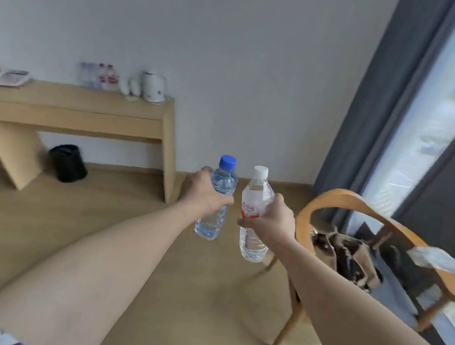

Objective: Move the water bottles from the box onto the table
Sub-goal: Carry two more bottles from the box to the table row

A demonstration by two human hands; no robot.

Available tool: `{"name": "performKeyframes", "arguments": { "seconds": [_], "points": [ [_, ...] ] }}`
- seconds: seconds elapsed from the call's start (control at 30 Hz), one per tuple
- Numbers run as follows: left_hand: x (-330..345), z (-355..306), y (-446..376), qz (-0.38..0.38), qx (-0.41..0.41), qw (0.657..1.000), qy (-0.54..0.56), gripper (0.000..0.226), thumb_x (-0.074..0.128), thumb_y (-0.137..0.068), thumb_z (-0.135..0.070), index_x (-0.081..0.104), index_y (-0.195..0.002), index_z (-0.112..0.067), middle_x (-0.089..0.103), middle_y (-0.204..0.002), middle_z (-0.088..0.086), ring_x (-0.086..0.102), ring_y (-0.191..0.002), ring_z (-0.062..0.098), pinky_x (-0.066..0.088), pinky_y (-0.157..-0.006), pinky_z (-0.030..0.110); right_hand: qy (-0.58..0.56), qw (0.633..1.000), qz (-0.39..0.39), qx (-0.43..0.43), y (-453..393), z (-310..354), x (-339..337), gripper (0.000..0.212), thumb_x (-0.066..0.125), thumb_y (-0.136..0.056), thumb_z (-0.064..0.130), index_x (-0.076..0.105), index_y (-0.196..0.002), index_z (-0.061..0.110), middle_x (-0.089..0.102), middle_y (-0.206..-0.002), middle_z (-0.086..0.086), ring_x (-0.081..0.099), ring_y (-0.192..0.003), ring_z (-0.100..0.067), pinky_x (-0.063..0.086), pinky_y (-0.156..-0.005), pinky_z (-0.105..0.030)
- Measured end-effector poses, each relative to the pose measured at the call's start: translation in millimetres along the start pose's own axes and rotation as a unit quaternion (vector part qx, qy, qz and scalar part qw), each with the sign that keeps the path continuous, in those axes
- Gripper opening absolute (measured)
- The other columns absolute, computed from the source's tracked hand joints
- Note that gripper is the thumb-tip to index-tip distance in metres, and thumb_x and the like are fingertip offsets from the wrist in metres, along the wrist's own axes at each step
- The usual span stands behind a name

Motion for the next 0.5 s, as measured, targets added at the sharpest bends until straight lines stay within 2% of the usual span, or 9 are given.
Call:
{"name": "performKeyframes", "arguments": {
  "seconds": [0.07,0.1,0.2,0.3,0.4,0.5],
  "points": [
    [-35,36,-26,-0.034,-0.032,0.999,0.004,0.054,0.082,-0.046,-0.042,0.062,-0.094,-0.029,0.066,-0.086,-0.012,0.064,-0.078,0.01,0.052,-0.066,0.025,-0.001,0.999,0.045,-0.025,-31,35,52,0.075,0.094,-0.049,0.04,0.047,-0.104,0.02,0.063,-0.098,0.005,0.063,-0.093,-0.023,0.056,-0.082,-0.042],
    [-52,54,-40,-0.051,-0.044,0.998,0.004,0.049,0.083,-0.047,-0.04,0.06,-0.089,-0.029,0.065,-0.084,-0.013,0.062,-0.076,0.006,0.051,-0.063,0.023,-0.002,0.997,0.064,-0.038,-46,52,78,0.074,0.094,-0.049,0.04,0.047,-0.103,0.02,0.063,-0.098,0.005,0.063,-0.093,-0.023,0.056,-0.082,-0.042],
    [-101,99,-83,-0.098,-0.073,0.993,0.003,0.045,0.086,-0.051,-0.032,0.057,-0.085,-0.03,0.062,-0.082,-0.016,0.056,-0.073,-0.002,0.038,-0.053,0.018,-0.008,0.99,0.11,-0.085,-92,107,151,0.073,0.093,-0.048,0.041,0.047,-0.1,0.02,0.062,-0.092,0.007,0.063,-0.09,-0.023,0.055,-0.08,-0.041],
    [-151,141,-125,-0.141,-0.112,0.984,-0.007,0.049,0.088,-0.054,-0.028,0.06,-0.094,-0.024,0.062,-0.084,-0.013,0.059,-0.074,0.004,0.042,-0.055,0.021,-0.025,0.979,0.154,-0.127,-137,164,218,0.072,0.093,-0.048,0.04,0.046,-0.1,0.021,0.058,-0.088,0.011,0.062,-0.088,-0.022,0.053,-0.077,-0.038],
    [-199,176,-163,-0.172,-0.16,0.971,-0.05,0.049,0.088,-0.054,-0.032,0.06,-0.093,-0.02,0.065,-0.087,-0.006,0.063,-0.08,0.014,0.055,-0.067,0.031,-0.038,0.967,0.2,-0.153,-176,217,276,0.074,0.093,-0.049,0.039,0.047,-0.106,0.025,0.058,-0.089,0.013,0.061,-0.087,-0.021,0.051,-0.074,-0.034],
    [-240,206,-189,-0.213,-0.192,0.956,-0.052,0.049,0.087,-0.053,-0.032,0.058,-0.09,-0.019,0.064,-0.088,-0.004,0.063,-0.082,0.016,0.054,-0.066,0.032,-0.043,0.955,0.234,-0.177,-205,265,322,0.075,0.092,-0.051,0.038,0.047,-0.108,0.025,0.061,-0.093,0.011,0.061,-0.087,-0.02,0.052,-0.074,-0.035]
  ]
}}
Point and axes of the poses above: each hand's wrist, its own y-axis away from the middle knuckle, its own x-axis out of the palm, z = x × y, the point moved 10 cm from there along -y, towards the middle knuckle
